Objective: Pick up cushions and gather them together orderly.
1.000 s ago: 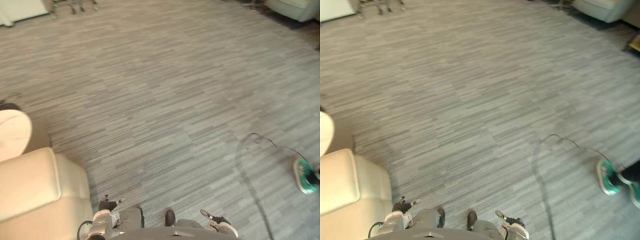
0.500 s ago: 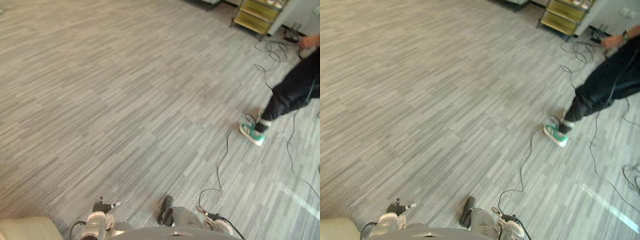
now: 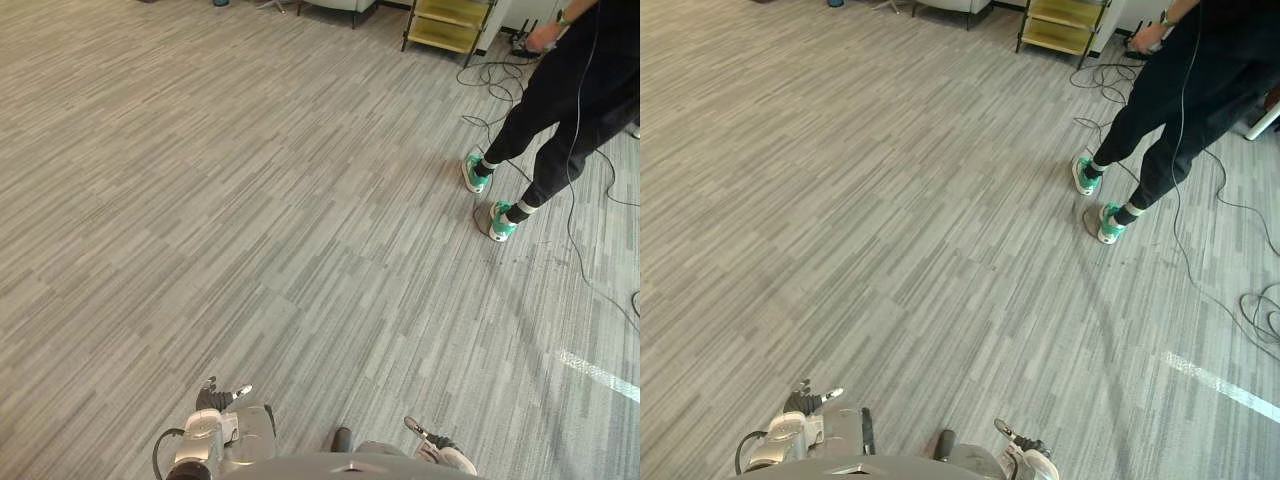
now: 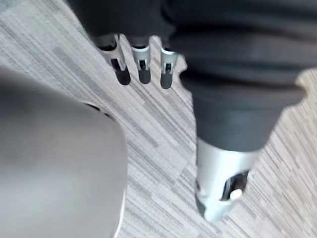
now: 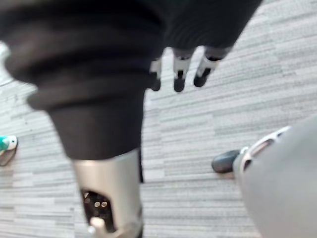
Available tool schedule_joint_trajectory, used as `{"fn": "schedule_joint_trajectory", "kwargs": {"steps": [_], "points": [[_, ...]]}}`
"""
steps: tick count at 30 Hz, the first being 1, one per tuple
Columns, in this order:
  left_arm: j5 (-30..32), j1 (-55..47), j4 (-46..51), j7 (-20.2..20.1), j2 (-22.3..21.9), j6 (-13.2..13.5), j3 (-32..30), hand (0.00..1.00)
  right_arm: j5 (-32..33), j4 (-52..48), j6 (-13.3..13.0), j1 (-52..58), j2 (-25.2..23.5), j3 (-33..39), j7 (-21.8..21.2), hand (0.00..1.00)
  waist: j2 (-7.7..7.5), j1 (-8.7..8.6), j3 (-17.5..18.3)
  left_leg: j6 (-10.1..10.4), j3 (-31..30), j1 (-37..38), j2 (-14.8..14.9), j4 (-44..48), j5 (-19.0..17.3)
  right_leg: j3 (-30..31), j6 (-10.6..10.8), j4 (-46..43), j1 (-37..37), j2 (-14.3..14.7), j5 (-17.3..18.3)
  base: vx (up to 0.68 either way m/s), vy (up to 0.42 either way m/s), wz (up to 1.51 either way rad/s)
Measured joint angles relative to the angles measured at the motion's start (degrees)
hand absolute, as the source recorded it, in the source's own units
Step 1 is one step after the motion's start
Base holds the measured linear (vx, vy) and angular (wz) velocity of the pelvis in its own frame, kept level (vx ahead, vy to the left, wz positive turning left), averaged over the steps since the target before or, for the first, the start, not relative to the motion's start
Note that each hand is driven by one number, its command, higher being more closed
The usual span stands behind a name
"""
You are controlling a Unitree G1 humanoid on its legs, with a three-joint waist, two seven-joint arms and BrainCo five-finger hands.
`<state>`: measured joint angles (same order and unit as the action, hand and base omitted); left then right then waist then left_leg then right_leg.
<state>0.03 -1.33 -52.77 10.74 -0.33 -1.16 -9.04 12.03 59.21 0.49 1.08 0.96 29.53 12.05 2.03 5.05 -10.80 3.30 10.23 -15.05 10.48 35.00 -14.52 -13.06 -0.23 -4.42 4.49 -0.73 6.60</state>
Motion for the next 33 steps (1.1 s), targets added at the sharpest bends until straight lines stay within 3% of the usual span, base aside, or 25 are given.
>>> {"fn": "schedule_joint_trajectory", "kwargs": {"steps": [1,3,5,8,9,10,11,13,14,15,17,18,19,20,21,24,26,28,29,30,31,33], "points": [[0.0,-0.3,0.2,0.0,-0.3,0.0,-0.3,0.0,-0.1,0.0,0.1,-0.3,0.1,0.1,0.0,0.0,0.32,0.11,0.2,0.3,-1.2,0.1,-2.1,-11.6,2.5,1.6,1.6,-0.2,0.1,-1.4,1.0,0.26,0.278,-0.39],[-0.5,-0.4,0.3,0.0,-0.5,0.1,-1.1,0.0,-0.4,0.0,0.2,-0.3,0.4,0.1,0.0,0.0,0.42,0.85,0.4,-0.7,-0.8,1.9,-3.7,-15.2,8.2,3.6,2.7,-0.3,0.1,-2.6,1.5,0.29,0.251,-0.41],[-1.0,-0.7,-0.1,0.0,0.1,0.1,-2.0,0.0,-1.2,-0.3,0.9,-0.6,-0.5,-0.1,-0.2,0.0,-1.31,1.37,1.3,-1.8,2.8,4.1,-5.7,-17.9,8.6,6.2,2.5,0.5,-0.2,-3.7,0.5,0.33,0.161,-0.41],[-1.1,-0.6,-0.2,0.1,0.5,0.1,-4.2,0.0,-1.2,-0.2,1.0,-1.7,-0.8,-0.1,-0.2,0.0,-1.48,2.31,1.2,-2.4,4.1,3.0,-5.3,-11.6,6.7,7.1,1.8,2.4,1.6,-4.2,-2.4,0.26,0.158,-0.33],[-1.5,-0.9,-0.3,0.1,1.0,0.1,-5.7,0.0,-1.3,-0.2,1.0,-2.0,-1.4,-0.3,-0.3,0.0,-2.66,2.79,1.4,-4.4,3.0,1.7,-7.2,-8.4,4.4,9.2,3.1,2.1,3.1,-6.8,-2.9,0.19,0.205,-0.32],[-1.5,-1.4,-0.2,0.1,0.7,0.1,-6.0,0.0,-1.4,-0.3,1.0,-1.7,-1.4,-0.2,-0.3,0.0,-2.7,2.78,2.1,-4.8,1.8,2.8,-7.8,-11.2,4.7,9.7,3.3,2.1,3.4,-7.0,-2.6,0.21,0.248,-0.43],[-2.0,-2.8,-0.2,0.1,-0.1,0.1,-6.1,0.0,-2.3,-1.0,1.0,-1.2,-1.0,-0.2,-0.4,0.0,-1.09,3.08,3.3,-4.9,1.0,4.2,-7.4,-13.7,3.1,10.3,3.3,0.3,3.1,-6.3,-1.0,0.16,0.144,-0.54],[-2.5,-3.0,-0.5,0.1,0.1,-0.3,-6.6,0.0,-3.5,-2.2,1.0,-0.9,-1.6,-2.7,-1.0,0.0,-1.44,3.98,3.9,-4.8,4.9,6.6,-8.1,-13.3,-0.6,12.2,8.4,-15.1,-3.1,-8.8,4.2,0.17,0.139,-0.79],[-2.5,-3.0,-0.6,0.1,0.3,-0.3,-6.5,0.0,-3.5,-2.2,1.1,-0.8,-1.9,-3.0,-1.1,0.0,-1.6,4.03,3.8,-4.6,5.6,7.4,-8.1,-13.3,-1.0,12.6,9.2,-21.2,-5.6,-9.0,4.7,0.25,0.12,-0.65],[-2.5,-3.3,-0.4,0.1,1.4,-0.4,-5.5,0.0,-3.5,-3.7,1.1,-0.4,-2.5,-4.2,-1.5,0.0,-2.6,3.57,3.5,-5.4,6.4,10.1,-8.6,-13.2,-1.7,14.6,12.8,-38.2,-12.8,-9.4,2.8,0.22,0.099,-0.24],[-2.6,-3.6,-0.4,0.1,3.0,-0.7,-3.7,0.0,-3.5,-4.3,1.0,0.0,-2.7,-4.8,-1.5,0.0,-3.42,2.16,3.0,-6.0,6.2,12.5,-8.9,-13.3,-2.2,15.1,15.1,-50.5,-17.1,-9.0,0.0,0.24,0.041,0.14],[-2.7,-3.5,-0.4,0.1,3.2,-0.8,-3.5,0.0,-3.5,-4.3,1.0,0.1,-2.7,-4.9,-1.5,0.0,-3.91,1.9,2.9,-6.3,6.0,13.5,-9.0,-13.5,-2.3,14.7,14.8,-53.5,-18.1,-9.0,-0.3,0.38,-0.024,0.29],[-2.7,-3.0,-0.3,0.2,3.4,-1.0,-3.3,0.0,-3.5,-4.4,1.0,0.2,-2.6,-4.8,-1.5,0.0,-4.55,1.48,2.5,-6.1,5.4,17.1,-8.9,-15.3,-3.0,11.4,11.9,-59.2,-20.6,-9.5,0.2,0.33,-0.045,0.15],[-2.7,-2.8,-0.3,0.2,3.3,-1.0,-3.3,0.0,-3.5,-4.6,1.0,0.1,-2.6,-4.7,-1.5,0.0,-4.56,1.37,2.4,-6.1,5.3,18.5,-8.7,-16.4,-3.2,9.9,10.3,-60.1,-21.4,-9.9,1.1,0.33,-0.056,0.06],[-2.9,-2.8,-0.6,0.2,3.1,-1.0,-3.3,0.0,-3.6,-4.7,1.0,0.1,-2.4,-4.7,-1.5,0.0,-4.26,1.18,2.4,-5.4,5.4,20.9,-8.1,-18.3,-3.6,6.9,6.9,-59.6,-22.9,-10.4,3.1,0.25,-0.063,-0.1],[-3.4,-2.6,-2.0,0.3,2.9,-1.1,-3.3,0.0,-5.1,-4.1,1.0,-1.0,-1.7,-4.6,-1.6,0.0,-3.51,-0.27,2.1,-4.3,5.6,25.9,-6.1,-22.4,-4.0,-1.1,4.4,-47.0,-24.6,-9.9,6.6,0.28,-0.104,-0.06],[-3.3,-2.3,-2.5,0.3,2.3,-1.2,-3.3,0.0,-5.3,-3.9,1.0,-1.2,-1.4,-4.5,-1.6,0.0,-3.25,-1.13,2.0,-3.4,5.3,28.4,-5.2,-25.0,-4.3,-3.1,3.3,-36.6,-25.3,-8.6,6.4,0.3,-0.162,0.15],[-3.3,-1.7,-3.1,0.3,1.2,-1.3,-3.3,0.0,-4.9,-3.8,1.1,-1.0,-0.8,-3.8,-1.7,0.0,-2.17,-2.05,1.7,-2.1,4.4,30.1,-3.7,-26.5,-5.1,-2.0,2.6,-25.4,-26.6,-6.3,2.8,0.42,-0.238,0.33],[-3.2,-1.3,-3.6,0.3,0.9,-1.3,-3.1,0.0,-5.0,-3.9,1.0,-1.2,-0.5,-3.6,-1.6,0.0,-2.02,-3.09,1.5,-1.6,2.9,30.6,-3.3,-27.5,-5.3,0.5,3.3,-16.8,-27.0,-5.3,-1.4,0.3,-0.18,0.61],[-3.1,-1.0,-4.5,0.2,1.3,-1.4,-2.9,0.0,-4.9,-3.7,1.0,-1.2,-0.2,-3.5,-1.6,0.0,-2.1,-3.73,1.3,-1.6,0.7,31.4,-3.5,-28.8,-5.4,1.9,4.4,-13.1,-26.6,-5.0,-8.2,0.52,-0.304,0.66],[-3.1,0.0,-6.0,0.0,0.3,-1.5,-2.2,0.0,-4.9,-2.6,1.0,-1.3,0.8,-2.8,-1.6,0.0,-0.62,-3.55,0.7,-1.8,-2.0,32.8,-2.0,-29.1,-5.0,1.6,2.1,-14.4,-25.6,-3.6,-9.8,0.49,-0.307,0.37],[-2.9,0.4,-6.4,-0.3,-0.8,-1.4,-3.0,0.0,-5.0,-2.0,1.1,-2.4,0.9,-0.9,-1.5,0.0,0.68,-2.98,0.2,-0.8,-5.1,32.4,-0.9,-26.1,-1.6,1.2,1.0,-18.9,-25.9,-3.2,-5.8,0.48,-0.315,0.07]]}}
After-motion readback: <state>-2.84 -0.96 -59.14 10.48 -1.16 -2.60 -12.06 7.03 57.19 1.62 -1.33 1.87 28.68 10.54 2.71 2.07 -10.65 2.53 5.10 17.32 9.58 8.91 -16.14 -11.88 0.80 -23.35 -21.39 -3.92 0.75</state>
